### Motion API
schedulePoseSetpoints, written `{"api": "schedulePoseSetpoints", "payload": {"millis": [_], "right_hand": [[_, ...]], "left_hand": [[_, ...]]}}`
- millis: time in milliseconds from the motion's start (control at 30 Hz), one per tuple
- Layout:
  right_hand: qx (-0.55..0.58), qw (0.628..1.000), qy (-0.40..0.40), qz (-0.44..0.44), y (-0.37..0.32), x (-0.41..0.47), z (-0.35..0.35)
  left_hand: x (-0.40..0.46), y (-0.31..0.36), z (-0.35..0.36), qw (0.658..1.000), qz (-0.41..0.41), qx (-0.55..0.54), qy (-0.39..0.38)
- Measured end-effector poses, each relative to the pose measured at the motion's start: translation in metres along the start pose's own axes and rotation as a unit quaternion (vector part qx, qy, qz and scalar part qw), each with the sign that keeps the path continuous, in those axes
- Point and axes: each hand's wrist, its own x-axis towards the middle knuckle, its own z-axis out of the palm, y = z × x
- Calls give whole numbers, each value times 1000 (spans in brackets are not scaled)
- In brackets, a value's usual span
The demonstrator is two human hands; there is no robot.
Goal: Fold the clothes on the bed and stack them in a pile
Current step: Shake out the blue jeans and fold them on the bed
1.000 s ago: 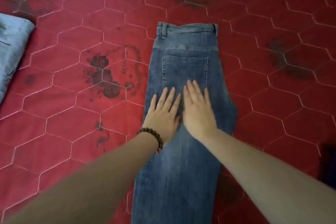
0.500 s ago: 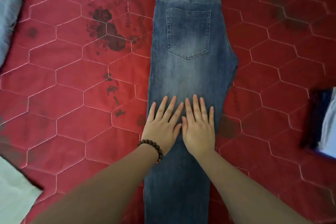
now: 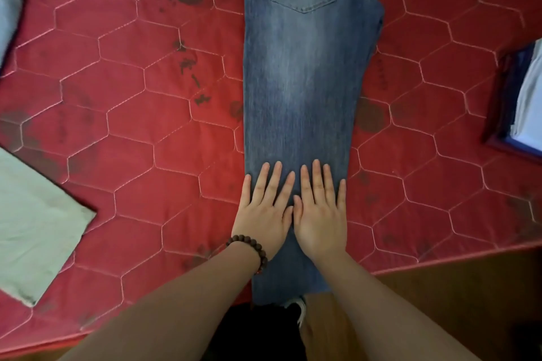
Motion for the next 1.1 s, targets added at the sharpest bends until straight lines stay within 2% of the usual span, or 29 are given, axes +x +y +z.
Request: {"api": "schedulePoseSetpoints", "payload": {"millis": [333,400,467,533,633,700,733,767,833,933,967,1100], "right_hand": [[15,999,-41,-18,7,-114,11],[35,998,-54,-24,9,-131,7],[99,994,-53,4,8,-141,1],[174,981,-32,84,5,-144,-8],[281,934,1,220,-1,-141,-18],[335,895,-12,294,2,-137,-22],[355,879,-28,319,6,-135,-23],[371,866,-49,331,10,-134,-24],[381,865,-92,315,16,-132,-27],[341,898,-86,263,22,-136,-28],[355,894,-80,261,23,-138,-31],[465,829,-130,282,23,-151,-38]], "left_hand": [[-94,33,33,999,-22,-26,-15],[-112,40,34,997,-28,-65,-19],[-125,46,32,986,-55,-157,2],[-132,52,24,952,-118,-277,55],[-132,59,11,864,-248,-417,133],[-128,59,5,788,-346,-493,130],[-126,58,4,761,-379,-514,113],[-125,56,3,755,-392,-517,93],[-128,55,3,769,-380,-507,85],[-141,55,2,782,-364,-491,118],[-146,54,3,788,-361,-486,112],[-160,48,10,806,-325,-494,29]]}}
